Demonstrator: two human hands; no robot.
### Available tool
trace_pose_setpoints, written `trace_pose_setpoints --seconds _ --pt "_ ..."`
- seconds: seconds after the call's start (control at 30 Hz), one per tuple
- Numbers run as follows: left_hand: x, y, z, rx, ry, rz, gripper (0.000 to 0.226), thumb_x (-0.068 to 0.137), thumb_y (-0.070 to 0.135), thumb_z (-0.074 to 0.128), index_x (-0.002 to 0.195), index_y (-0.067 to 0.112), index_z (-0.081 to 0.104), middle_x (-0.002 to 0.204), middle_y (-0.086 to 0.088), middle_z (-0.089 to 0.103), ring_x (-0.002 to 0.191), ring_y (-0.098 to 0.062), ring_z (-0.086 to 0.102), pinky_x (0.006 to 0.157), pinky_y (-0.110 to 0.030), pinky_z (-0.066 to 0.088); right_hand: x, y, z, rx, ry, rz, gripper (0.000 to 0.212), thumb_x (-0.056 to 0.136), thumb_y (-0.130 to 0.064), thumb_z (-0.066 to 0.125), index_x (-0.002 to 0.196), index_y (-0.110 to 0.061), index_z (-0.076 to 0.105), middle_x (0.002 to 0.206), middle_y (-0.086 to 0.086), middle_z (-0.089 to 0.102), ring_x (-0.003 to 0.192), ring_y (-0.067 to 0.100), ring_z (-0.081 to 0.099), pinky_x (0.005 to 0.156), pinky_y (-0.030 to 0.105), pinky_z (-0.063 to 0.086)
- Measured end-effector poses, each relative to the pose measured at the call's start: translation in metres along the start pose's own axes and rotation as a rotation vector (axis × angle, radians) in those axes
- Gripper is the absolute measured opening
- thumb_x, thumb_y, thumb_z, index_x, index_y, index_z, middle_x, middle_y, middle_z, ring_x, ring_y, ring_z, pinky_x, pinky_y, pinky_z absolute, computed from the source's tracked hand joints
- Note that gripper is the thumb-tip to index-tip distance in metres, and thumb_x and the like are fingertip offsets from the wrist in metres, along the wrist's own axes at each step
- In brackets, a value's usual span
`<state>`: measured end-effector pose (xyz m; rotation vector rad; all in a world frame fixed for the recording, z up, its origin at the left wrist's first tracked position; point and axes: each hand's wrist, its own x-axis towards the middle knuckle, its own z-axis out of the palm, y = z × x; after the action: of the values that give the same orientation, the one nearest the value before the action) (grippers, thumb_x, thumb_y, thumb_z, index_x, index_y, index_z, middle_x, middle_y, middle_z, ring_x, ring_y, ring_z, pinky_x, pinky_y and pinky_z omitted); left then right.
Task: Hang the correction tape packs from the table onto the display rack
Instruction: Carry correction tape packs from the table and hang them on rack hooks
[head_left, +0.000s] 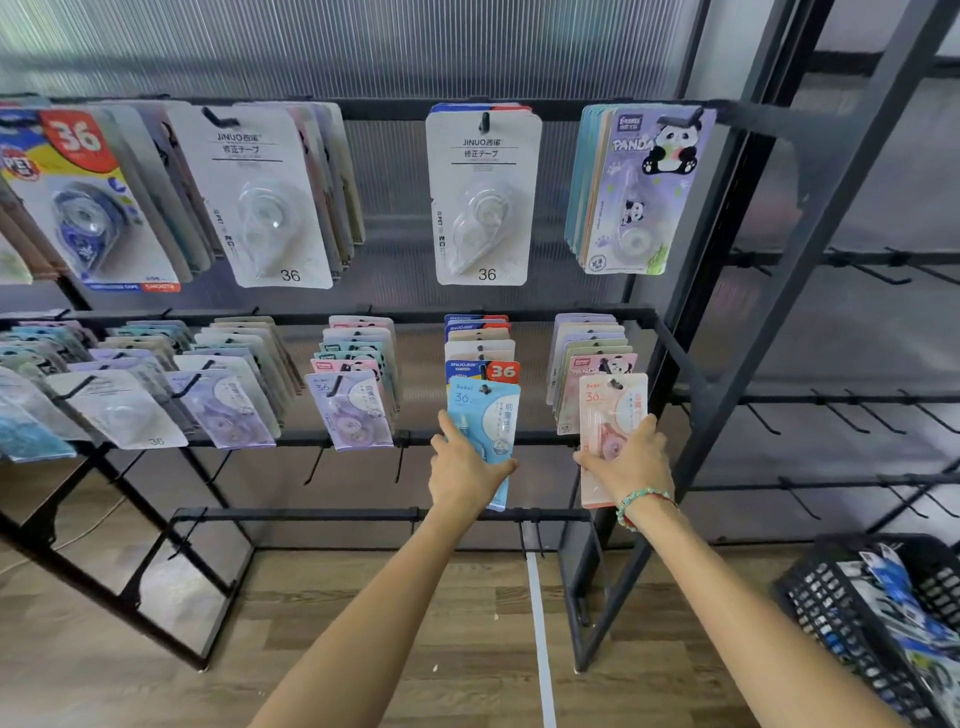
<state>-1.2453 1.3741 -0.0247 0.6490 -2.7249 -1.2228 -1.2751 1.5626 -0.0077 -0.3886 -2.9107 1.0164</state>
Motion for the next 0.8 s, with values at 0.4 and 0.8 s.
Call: trace_pose_setpoints --seconds 0.4,0.8 --pt "0.03 0.005 0.037 -0.233 0.176 -0.02 0.103 0.07 0.026 0.085 0.145 0.016 0.014 0.136 -0.011 0.035 0.126 -0.027 0.042 0.099 -0.051 0.048 0.028 -0.005 0.02 0.098 0.046 -0.007 0.113 0.071 -0.034 0.082 0.148 -0.003 0.005 0.14 0.017 0.031 0.125 0.034 0.042 0.09 0.043 0.048" --pt "0.027 -0.001 0.026 -0.177 0.172 0.03 0.117 0.064 0.037 0.088 0.149 0.015 0.01 0.143 -0.013 0.033 0.13 -0.033 0.04 0.102 -0.055 0.042 0.023 -0.006 0.02 0.118 0.0 0.008 0.124 0.074 -0.038 0.079 0.149 -0.002 -0.013 0.148 0.022 0.026 0.129 0.038 0.041 0.099 0.044 0.043"
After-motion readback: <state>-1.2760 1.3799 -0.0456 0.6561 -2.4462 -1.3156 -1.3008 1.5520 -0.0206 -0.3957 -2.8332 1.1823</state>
